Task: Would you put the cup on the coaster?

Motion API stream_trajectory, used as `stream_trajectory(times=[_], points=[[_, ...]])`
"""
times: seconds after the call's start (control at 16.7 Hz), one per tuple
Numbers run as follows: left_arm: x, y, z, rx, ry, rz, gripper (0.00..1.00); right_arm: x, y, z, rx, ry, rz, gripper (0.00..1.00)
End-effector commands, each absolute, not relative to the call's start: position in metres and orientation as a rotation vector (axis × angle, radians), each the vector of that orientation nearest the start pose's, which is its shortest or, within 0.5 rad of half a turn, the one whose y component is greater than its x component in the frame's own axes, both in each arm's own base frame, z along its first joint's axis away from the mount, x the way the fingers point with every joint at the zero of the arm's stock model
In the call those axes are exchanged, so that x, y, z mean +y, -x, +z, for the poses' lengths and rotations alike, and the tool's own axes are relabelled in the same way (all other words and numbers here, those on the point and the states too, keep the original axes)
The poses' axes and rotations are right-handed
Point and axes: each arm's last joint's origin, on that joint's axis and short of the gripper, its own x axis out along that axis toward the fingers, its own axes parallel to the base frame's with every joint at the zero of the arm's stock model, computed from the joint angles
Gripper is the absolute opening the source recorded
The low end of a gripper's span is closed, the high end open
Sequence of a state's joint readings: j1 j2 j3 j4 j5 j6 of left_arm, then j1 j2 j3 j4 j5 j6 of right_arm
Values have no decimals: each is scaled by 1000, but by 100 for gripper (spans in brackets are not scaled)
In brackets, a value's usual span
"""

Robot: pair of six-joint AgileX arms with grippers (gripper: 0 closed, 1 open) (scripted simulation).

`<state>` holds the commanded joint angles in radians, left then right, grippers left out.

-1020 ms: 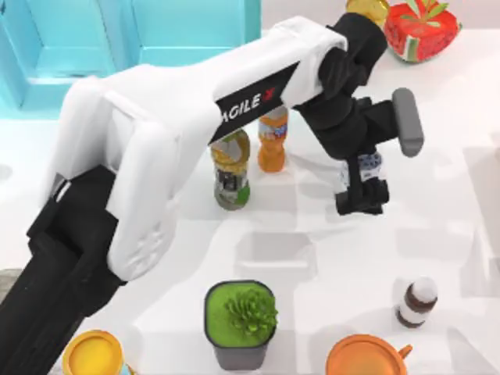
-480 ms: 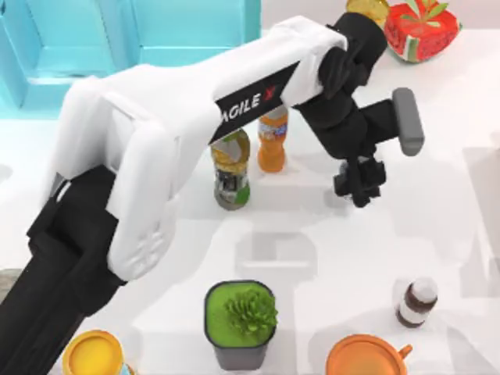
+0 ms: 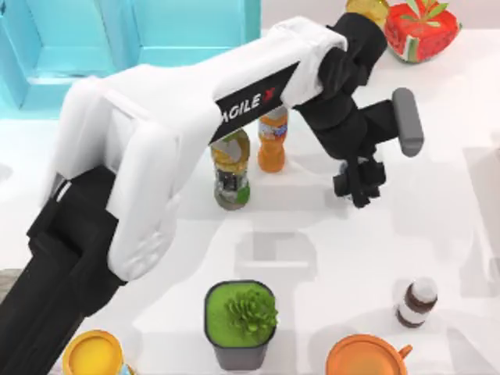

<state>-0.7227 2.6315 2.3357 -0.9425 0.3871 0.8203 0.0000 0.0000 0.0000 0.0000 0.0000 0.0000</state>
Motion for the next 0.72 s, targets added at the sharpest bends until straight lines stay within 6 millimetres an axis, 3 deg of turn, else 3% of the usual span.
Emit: stream_trajectory(times=[0.42, 0.6, 0.72], points=[[-360, -398, 133, 827, -836, -1422, 0, -1, -106, 160, 0, 0, 0, 100], [-349, -386, 165, 836, -789, -1398, 0, -1, -106, 160, 0, 0, 0, 100], [-332, -376, 195, 846, -738, -1359, 0, -1, -106, 160, 0, 0, 0, 100]])
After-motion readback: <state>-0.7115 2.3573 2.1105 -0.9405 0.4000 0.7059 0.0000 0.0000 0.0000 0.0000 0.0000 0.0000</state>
